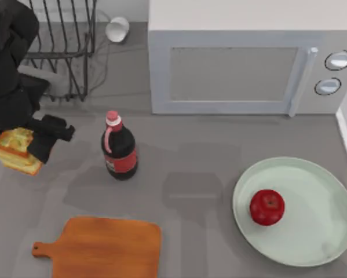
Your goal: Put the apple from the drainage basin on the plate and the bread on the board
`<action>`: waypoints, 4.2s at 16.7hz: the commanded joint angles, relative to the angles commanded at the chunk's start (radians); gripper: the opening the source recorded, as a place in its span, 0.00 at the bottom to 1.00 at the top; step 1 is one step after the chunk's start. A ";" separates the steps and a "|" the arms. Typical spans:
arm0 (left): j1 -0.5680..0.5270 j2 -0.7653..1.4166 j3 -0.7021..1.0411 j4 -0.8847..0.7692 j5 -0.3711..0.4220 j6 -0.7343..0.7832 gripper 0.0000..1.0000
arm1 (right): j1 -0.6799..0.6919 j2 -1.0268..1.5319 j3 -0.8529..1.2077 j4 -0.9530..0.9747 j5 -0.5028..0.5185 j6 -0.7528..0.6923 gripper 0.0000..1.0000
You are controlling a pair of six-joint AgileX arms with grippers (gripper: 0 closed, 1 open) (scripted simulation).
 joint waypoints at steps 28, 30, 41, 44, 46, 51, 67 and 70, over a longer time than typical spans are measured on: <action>-0.474 -0.232 -0.466 0.285 -0.009 -0.823 0.00 | 0.000 0.000 0.000 0.000 0.000 0.000 1.00; -0.474 -0.218 -0.486 0.313 -0.009 -0.823 0.00 | 0.000 0.000 0.000 0.000 0.000 0.000 1.00; -0.474 -0.202 -0.506 0.328 -0.009 -0.822 0.38 | 0.000 0.000 0.000 0.000 0.000 0.000 1.00; -0.474 -0.202 -0.506 0.328 -0.009 -0.822 0.60 | 0.000 0.000 0.000 0.000 0.000 0.000 1.00; -0.474 -0.202 -0.506 0.328 -0.009 -0.822 0.75 | 0.000 0.000 0.000 0.000 0.000 0.000 1.00; -0.474 -0.202 -0.506 0.328 -0.009 -0.822 1.00 | 0.000 0.000 0.000 0.000 0.000 0.000 1.00; -0.345 -0.508 -0.663 0.480 -0.008 -0.705 1.00 | 0.000 0.000 0.000 0.000 0.000 0.000 1.00; -0.257 -0.728 -0.779 0.589 -0.008 -0.618 1.00 | 0.000 0.000 0.000 0.000 0.000 0.000 1.00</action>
